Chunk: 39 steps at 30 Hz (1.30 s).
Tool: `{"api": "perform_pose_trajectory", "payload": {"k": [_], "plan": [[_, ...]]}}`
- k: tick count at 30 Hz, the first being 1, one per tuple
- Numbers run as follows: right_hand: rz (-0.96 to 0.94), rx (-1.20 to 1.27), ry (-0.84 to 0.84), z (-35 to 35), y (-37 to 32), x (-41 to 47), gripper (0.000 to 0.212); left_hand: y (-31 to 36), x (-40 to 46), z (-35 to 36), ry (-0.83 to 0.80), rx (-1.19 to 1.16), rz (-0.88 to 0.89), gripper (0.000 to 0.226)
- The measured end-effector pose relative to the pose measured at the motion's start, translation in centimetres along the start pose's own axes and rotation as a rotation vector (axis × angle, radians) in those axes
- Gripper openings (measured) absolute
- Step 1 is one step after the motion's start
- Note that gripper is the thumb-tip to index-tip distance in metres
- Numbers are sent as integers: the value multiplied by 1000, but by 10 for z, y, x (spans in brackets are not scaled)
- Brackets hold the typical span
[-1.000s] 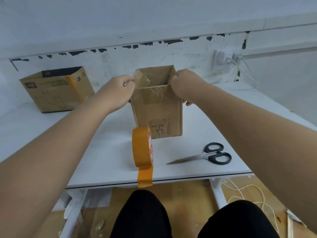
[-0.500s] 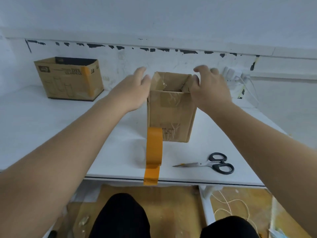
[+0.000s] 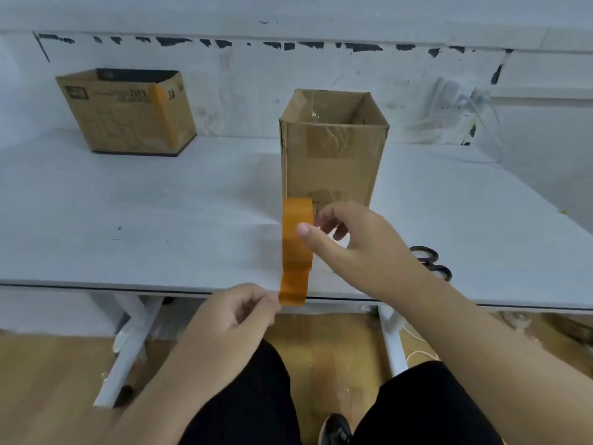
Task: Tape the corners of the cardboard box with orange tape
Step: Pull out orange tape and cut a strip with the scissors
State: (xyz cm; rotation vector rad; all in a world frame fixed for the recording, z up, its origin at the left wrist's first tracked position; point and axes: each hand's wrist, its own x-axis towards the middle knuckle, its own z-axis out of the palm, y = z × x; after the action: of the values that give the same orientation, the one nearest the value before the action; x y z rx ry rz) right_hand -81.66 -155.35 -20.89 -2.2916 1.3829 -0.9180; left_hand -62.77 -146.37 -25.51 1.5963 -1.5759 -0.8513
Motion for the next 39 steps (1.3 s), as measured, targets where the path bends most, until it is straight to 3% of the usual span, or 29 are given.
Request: {"api": "perform_pose_trajectory", "payload": {"k": [2,5,7,9,12,18,27,39], "plan": [[22,62,-9,11,8,-4,50,-22,0,17,-63,-75,-140,39],[-37,175,-45,22,16,-5,46,-37,5,40,-99,-406,-343,49],[-77,217,-45,28,20,-5,43,-36,11,51,-36,-618,-353,55],[-91,245,-44,34,22,-5,41,-32,16,60,68,-735,-326,47],[-136,272,-57,40,24,-7,35,-29,16,67,147,-758,-306,35],[-176,310,-77,39,26,-10,27,-29,13,73,114,-736,-259,21],[-117,348,-86,42,31,-16,31,-26,4,84,251,-748,-192,24],[-111,218,-39,42,21,-15,29,-11,-5,80,279,-855,-215,20]]}}
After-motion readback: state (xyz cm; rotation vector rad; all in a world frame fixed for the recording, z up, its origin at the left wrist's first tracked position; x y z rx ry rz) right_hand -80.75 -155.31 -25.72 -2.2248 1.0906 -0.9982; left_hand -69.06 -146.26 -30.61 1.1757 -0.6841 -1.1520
